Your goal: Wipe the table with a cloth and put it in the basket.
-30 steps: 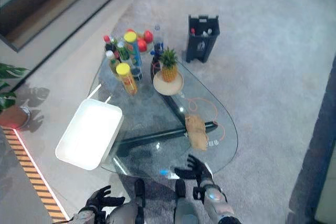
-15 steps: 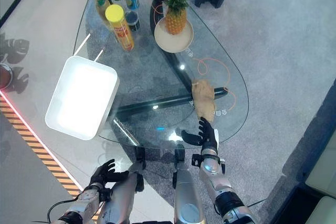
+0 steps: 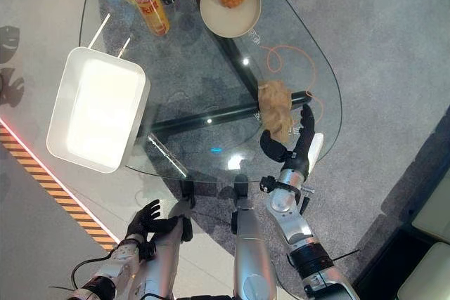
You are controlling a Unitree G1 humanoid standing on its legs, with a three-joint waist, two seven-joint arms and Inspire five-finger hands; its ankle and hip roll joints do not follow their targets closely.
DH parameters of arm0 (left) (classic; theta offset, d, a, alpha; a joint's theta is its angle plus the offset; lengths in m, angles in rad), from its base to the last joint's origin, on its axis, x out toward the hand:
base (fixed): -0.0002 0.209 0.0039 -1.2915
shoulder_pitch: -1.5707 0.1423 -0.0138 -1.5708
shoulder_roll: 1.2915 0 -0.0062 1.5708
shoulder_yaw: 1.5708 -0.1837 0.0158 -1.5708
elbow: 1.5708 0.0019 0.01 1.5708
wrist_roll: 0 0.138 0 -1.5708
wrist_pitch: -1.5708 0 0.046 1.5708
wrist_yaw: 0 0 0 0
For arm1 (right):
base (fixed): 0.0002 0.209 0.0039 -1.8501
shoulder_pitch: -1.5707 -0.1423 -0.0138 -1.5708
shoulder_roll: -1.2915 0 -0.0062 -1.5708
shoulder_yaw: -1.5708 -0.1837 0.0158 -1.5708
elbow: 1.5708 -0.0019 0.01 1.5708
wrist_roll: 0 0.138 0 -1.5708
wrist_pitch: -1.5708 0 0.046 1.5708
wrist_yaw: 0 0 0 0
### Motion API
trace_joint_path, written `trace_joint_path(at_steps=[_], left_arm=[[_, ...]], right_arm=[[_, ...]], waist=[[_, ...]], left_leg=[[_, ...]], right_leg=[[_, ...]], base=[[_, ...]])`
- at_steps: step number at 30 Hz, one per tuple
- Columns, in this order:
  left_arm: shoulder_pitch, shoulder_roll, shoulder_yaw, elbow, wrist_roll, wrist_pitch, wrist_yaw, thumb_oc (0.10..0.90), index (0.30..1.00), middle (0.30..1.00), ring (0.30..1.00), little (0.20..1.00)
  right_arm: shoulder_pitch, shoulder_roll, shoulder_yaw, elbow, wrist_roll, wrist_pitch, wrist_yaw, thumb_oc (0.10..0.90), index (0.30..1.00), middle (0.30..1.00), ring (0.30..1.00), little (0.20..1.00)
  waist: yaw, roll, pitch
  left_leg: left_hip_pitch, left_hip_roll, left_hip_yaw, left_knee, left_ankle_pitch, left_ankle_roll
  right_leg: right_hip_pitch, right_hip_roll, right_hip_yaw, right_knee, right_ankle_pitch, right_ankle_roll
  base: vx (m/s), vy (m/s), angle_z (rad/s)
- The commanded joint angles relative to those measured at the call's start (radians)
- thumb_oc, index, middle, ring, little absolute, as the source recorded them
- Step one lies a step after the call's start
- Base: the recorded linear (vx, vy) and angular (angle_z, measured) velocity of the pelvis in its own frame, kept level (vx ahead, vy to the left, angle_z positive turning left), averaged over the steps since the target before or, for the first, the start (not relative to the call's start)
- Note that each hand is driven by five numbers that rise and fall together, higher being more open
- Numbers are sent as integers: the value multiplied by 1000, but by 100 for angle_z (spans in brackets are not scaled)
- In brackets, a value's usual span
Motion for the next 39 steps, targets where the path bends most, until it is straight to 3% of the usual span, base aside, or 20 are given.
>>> trace_joint_path(at_steps=[1, 5, 11, 22, 31, 39], left_arm=[[35, -26, -8, -16, -26, -2, 29, 800, 900, 900, 900, 900], [24, -29, -23, -30, -33, 8, 37, 800, 900, 900, 900, 900], [15, -37, -44, -39, -43, 23, 48, 800, 900, 900, 900, 900], [5, -32, -53, -59, -74, 13, 56, 800, 900, 900, 900, 900], [-23, -33, -65, -122, -97, 23, 90, 800, 900, 900, 900, 900], [-49, -26, -72, -130, -104, 39, 98, 800, 900, 900, 900, 900]], right_arm=[[-25, -62, -37, -151, -70, 8, -98, 800, 900, 900, 900, 900], [-62, -44, -18, -122, -33, 70, -170, 800, 900, 900, 900, 900], [-115, -22, -1, -111, -34, 114, -198, 800, 900, 900, 900, 900], [-187, -34, 3, -60, 33, 139, -262, 800, 900, 900, 900, 900], [-237, -52, 9, -23, 34, 148, -233, 800, 900, 900, 900, 900], [-287, -70, 29, 86, 115, 212, -208, 800, 900, 900, 900, 900]], waist=[[-23, -14, -7], [-17, -11, -7], [-9, -5, -7], [6, 8, -7], [16, 19, -7], [30, 26, -7]], left_leg=[[-83, -77, -13, 190, -136, 16], [-125, -75, -10, 211, -142, 19], [-185, -80, -13, 229, -139, 20], [-280, -84, -10, 255, -136, 21], [-346, -90, -18, 274, -132, 23], [-381, -92, -34, 286, -129, 20]], right_leg=[[-22, 33, -63, -83, 80, -30], [-65, 28, -65, -65, 80, -30], [-123, 25, -71, -52, 89, -29], [-219, 23, -76, -34, 105, -25], [-289, 21, -75, -26, 120, -22], [-327, 20, -82, -11, 123, -21]], base=[[21, 34, 2], [11, 17, 1], [13, 8, 2], [11, 13, 2], [-2, -1, 1], [-6, -7, 2]])
